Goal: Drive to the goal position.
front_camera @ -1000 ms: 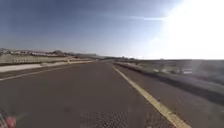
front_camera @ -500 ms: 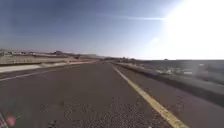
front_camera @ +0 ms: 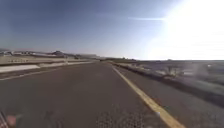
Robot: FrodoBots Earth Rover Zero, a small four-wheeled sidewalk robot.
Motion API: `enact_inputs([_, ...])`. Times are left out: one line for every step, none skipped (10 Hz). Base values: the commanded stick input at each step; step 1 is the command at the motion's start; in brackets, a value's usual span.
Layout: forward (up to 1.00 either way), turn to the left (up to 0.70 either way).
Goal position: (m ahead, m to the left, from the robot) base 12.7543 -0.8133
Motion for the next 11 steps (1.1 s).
enact_inputs([0.70,0.00])
enact_inputs([0.70,0.00])
enact_inputs([0.70,0.00])
enact_inputs([0.70,0.00])
enact_inputs([0.70,0.00])
enact_inputs([0.70,0.00])
enact_inputs([0.70,0.00])
enact_inputs([0.70,0.00])
enact_inputs([0.70,0.00])
enact_inputs([0.70,0.00])
enact_inputs([0.70,0.00])
